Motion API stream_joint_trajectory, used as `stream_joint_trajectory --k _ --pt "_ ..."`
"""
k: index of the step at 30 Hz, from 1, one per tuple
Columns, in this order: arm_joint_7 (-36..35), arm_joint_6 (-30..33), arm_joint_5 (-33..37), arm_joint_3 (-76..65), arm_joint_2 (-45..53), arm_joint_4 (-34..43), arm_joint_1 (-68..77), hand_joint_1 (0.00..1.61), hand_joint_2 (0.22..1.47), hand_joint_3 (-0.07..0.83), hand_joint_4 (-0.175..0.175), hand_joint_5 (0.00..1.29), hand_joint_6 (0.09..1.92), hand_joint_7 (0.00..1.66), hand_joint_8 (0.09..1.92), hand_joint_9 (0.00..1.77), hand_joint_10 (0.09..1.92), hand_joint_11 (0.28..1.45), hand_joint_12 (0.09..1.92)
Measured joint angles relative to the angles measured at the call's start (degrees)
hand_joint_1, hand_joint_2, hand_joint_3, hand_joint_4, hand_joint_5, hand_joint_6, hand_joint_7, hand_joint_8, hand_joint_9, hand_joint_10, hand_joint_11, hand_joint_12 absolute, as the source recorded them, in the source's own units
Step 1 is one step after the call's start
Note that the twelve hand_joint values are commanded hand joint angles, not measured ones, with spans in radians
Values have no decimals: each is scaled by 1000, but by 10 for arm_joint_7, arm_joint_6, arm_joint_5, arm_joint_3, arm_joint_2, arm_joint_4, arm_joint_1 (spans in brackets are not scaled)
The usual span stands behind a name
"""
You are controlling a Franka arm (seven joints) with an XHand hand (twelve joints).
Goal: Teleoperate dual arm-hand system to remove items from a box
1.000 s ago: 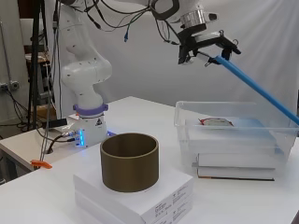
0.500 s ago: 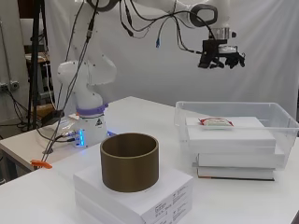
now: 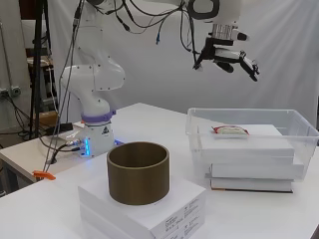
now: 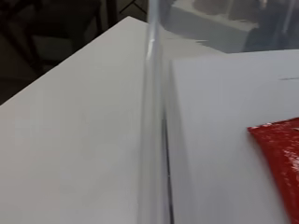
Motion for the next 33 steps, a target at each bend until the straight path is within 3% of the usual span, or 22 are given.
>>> stream_joint_trajectory --k 8,13,18,26,27,28,29,30,31,33 --pt "73 16 5 -99 5 -66 12 262 907 -12 -15 316 87 405 87 498 87 536 87" --pt "120 100 -63 -125 36 -115 25 262 916 -4 -17 302 87 395 87 488 87 542 87" --pt "150 121 -101 -144 74 -129 34 259 934 4 -23 303 87 402 87 490 87 541 87" --pt "148 109 -118 -140 129 -103 43 288 937 0 -8 346 87 482 87 564 87 577 87" --pt "136 106 -107 -142 134 -102 51 456 989 16 38 509 87 642 87 732 87 671 87" --pt "123 102 -93 -141 133 -99 55 731 1090 20 95 556 749 691 750 848 746 757 623" --pt "112 96 -77 -136 127 -96 56 965 1163 19 133 635 1279 839 1288 1058 1277 926 1183" --pt "99 87 -57 -124 112 -91 50 1091 1209 19 155 698 1595 982 1609 1225 1594 1050 1538" --pt "84 84 -40 -107 95 -89 37 1147 1235 19 166 734 1763 1066 1780 1314 1762 1111 1733" --pt "50 82 -3 -38 56 -89 -31 1170 1256 18 174 756 1887 1124 1906 1371 1887 1148 1875"
